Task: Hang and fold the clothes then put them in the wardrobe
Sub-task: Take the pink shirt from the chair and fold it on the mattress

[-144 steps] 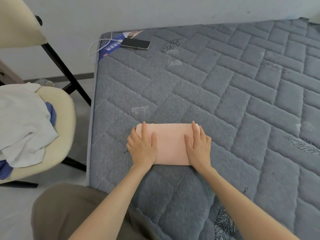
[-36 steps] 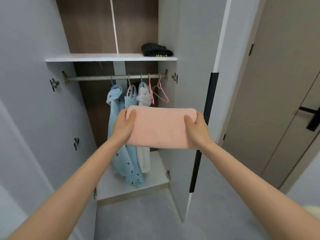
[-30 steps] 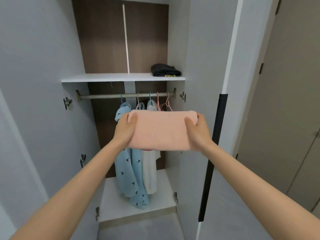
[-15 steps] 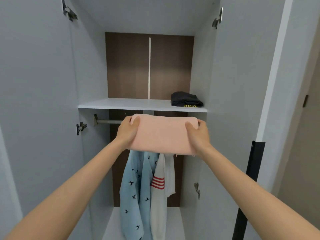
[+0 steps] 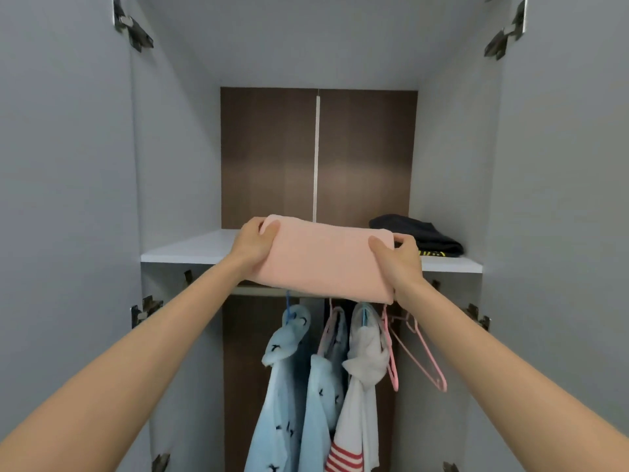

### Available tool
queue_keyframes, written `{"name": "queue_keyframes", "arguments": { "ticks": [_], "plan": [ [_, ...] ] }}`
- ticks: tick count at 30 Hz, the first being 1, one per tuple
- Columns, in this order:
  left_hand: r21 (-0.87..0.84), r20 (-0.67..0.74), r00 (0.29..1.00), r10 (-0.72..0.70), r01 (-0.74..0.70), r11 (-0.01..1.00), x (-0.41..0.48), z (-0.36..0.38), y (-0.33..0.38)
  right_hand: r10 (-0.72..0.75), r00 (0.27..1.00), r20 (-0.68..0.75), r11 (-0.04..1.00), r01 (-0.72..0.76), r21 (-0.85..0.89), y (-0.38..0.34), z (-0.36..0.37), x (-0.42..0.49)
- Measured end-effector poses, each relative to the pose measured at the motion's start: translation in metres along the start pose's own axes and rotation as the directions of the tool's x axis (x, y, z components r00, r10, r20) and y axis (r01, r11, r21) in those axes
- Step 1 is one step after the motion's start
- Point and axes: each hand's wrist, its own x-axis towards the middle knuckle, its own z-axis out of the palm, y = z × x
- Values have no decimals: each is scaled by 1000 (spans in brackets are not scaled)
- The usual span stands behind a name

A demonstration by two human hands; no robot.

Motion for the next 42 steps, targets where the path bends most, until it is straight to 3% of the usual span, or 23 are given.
{"name": "queue_keyframes", "arguments": {
  "ticks": [7,14,16,20,22,25,27,29,32,38,42],
  "plan": [
    [11,124,992,-34,33,999,114,32,-49,-24,999,-22,985,20,-174,18,49,86],
    [132,154,988,-29,9,991,173,64,-88,-5,1000,23,881,16,-473,45,66,133],
    [208,147,988,-43,11,978,177,68,-98,-25,999,32,794,40,-606,49,68,137],
    [419,133,991,-7,-50,907,174,62,-98,-94,994,50,511,92,-854,49,67,138],
    [476,107,990,91,-131,870,167,57,-92,-224,970,96,484,196,-853,47,63,138],
    [512,108,977,186,-215,832,146,54,-79,-397,865,307,588,496,-639,40,60,140],
    [545,155,975,160,-219,809,128,56,-71,-333,823,460,674,549,-494,39,61,138],
    [597,225,970,92,-212,774,112,58,-65,-203,804,559,719,510,-472,43,61,134],
    [656,261,965,22,-194,729,93,61,-58,-79,817,572,743,430,-512,52,59,131],
    [697,331,930,-157,-129,705,86,67,-56,-12,799,601,635,470,-613,43,56,127],
    [618,463,864,-197,-155,771,109,65,-67,-107,723,683,431,653,-623,37,50,122]
  ]
}}
